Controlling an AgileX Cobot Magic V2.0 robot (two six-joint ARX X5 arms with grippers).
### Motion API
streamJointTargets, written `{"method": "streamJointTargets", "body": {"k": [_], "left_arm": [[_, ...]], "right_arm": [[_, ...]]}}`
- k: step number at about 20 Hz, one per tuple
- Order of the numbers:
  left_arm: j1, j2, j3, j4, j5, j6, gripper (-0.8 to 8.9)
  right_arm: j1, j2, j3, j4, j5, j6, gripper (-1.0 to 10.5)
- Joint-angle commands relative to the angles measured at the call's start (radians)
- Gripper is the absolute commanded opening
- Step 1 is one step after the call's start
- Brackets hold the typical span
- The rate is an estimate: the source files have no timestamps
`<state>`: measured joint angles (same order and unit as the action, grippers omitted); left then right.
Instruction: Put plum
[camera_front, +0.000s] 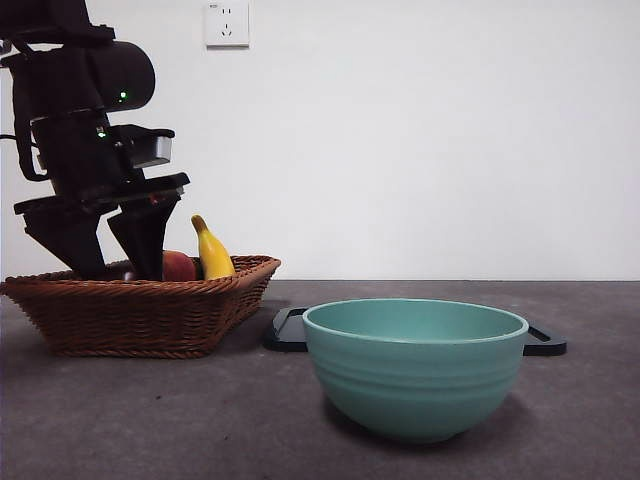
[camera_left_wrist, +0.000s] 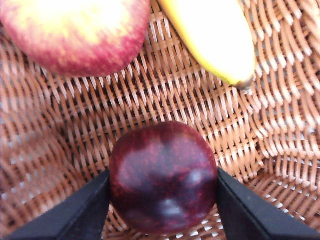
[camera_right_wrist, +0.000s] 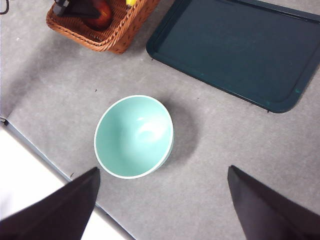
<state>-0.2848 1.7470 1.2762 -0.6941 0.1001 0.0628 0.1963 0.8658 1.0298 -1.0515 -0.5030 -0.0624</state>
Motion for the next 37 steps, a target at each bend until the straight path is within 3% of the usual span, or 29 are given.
{"method": "streamJointTargets", "body": {"k": [1, 4, 7, 9, 14, 18, 23, 37], "left_arm": [[-0.008, -0.057, 0.026, 0.001, 0.015, 0.011, 2.44], [-0.031, -0.165, 0.026, -0.017, 0.026, 0.007, 2.44], [-0.079, -0.278, 0.026, -0.031, 0.103, -0.009, 2.44], [-0.131, -0.344, 0.026, -0.034, 0.161, -0.028, 2.44], [-0.32, -0.396, 0.026, -0.047, 0.168, -0.03, 2.44], [-0.471, -0.359, 0.026, -0.019, 0.166, -0.026, 2.44], [-0.568, -0.239, 0.026, 0.017, 0.158, -0.022, 2.44], [-0.679, 0.058, 0.026, 0.091, 0.048, 0.035, 2.46]], "right_arm": [[0.005, 0.008, 0.019, 0.003, -0.002, 0.01, 4.1], [0.005, 0.008, 0.019, 0.004, -0.002, 0.01, 4.1], [0.005, 0.008, 0.019, 0.007, -0.002, 0.01, 4.1], [0.005, 0.008, 0.019, 0.007, -0.002, 0.01, 4.1], [0.005, 0.008, 0.019, 0.007, -0.002, 0.01, 4.1], [0.005, 0.008, 0.019, 0.007, -0.002, 0.01, 4.1], [0.005, 0.008, 0.019, 0.003, -0.002, 0.01, 4.1], [0.005, 0.008, 0.019, 0.003, -0.002, 0.01, 4.1]]}}
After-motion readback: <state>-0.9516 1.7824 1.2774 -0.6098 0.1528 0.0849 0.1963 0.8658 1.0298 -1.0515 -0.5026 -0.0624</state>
